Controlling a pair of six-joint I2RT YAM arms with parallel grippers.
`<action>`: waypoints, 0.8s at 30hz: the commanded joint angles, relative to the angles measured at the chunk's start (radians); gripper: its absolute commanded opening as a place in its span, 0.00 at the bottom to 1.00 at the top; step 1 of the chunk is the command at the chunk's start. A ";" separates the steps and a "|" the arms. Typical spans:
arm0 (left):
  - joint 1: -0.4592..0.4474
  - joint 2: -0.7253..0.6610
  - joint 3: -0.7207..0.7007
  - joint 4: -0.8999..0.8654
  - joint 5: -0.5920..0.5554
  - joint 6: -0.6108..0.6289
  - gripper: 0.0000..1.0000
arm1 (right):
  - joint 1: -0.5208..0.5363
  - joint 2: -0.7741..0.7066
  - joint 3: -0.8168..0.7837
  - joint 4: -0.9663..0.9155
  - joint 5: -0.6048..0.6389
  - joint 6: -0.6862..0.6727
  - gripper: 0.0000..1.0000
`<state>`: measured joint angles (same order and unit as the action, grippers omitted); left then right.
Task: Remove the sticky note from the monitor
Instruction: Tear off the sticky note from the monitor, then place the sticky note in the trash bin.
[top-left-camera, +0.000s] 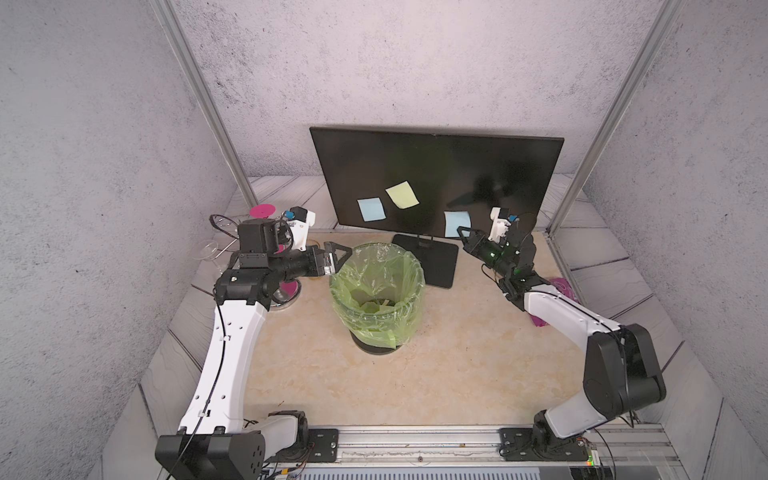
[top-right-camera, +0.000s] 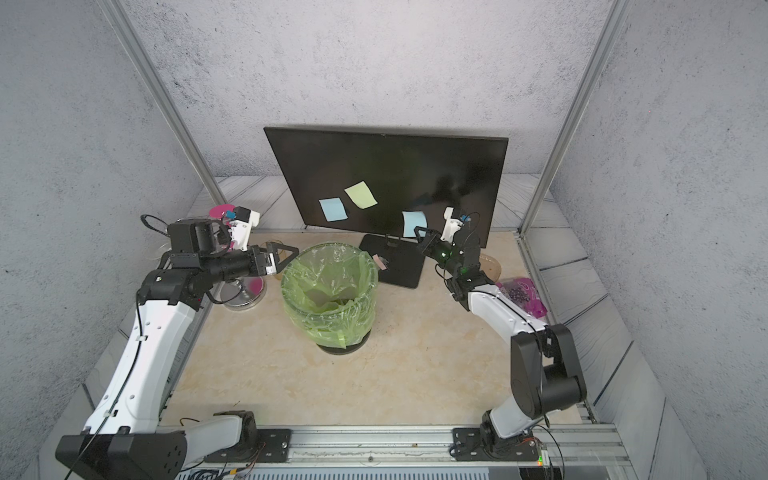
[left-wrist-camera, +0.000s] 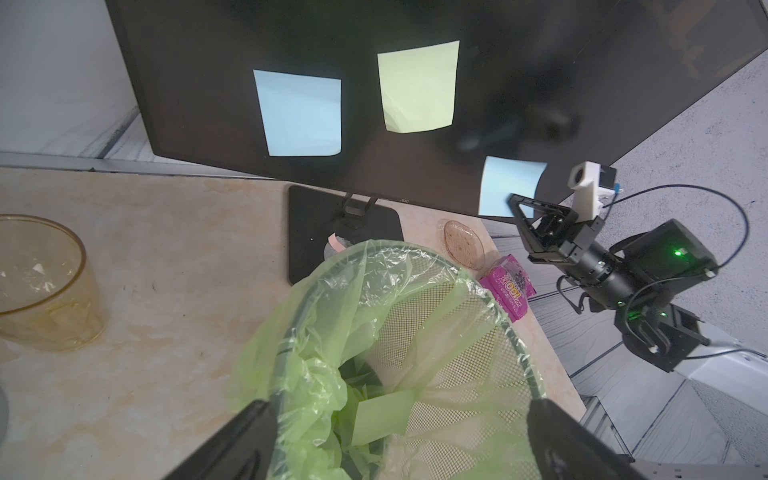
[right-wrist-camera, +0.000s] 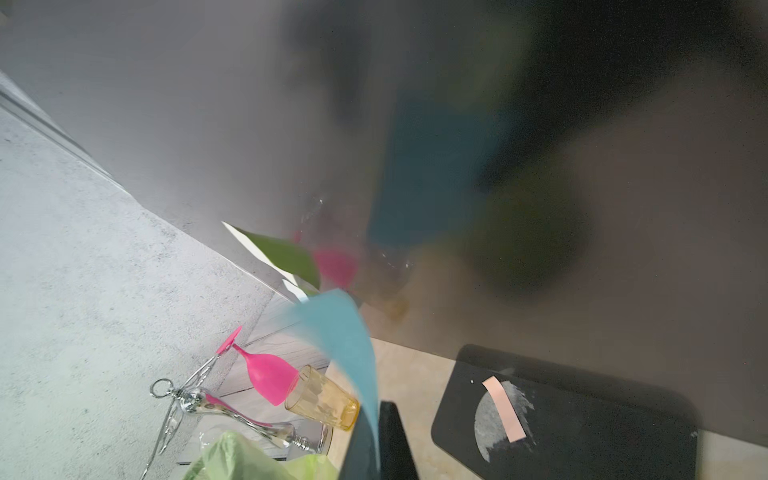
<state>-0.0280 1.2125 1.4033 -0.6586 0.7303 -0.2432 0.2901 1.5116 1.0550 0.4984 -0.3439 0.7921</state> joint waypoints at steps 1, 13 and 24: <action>0.010 0.004 0.010 -0.011 0.013 0.012 1.00 | 0.034 -0.100 0.051 -0.118 -0.057 -0.198 0.00; 0.010 0.018 0.048 -0.036 -0.015 0.017 1.00 | 0.386 -0.112 0.328 -0.735 -0.092 -0.858 0.00; 0.013 0.018 0.054 -0.053 -0.025 0.020 1.00 | 0.461 -0.011 0.408 -0.822 0.007 -0.939 0.14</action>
<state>-0.0235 1.2312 1.4376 -0.7040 0.7033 -0.2337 0.7353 1.5002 1.4151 -0.2813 -0.3805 -0.0967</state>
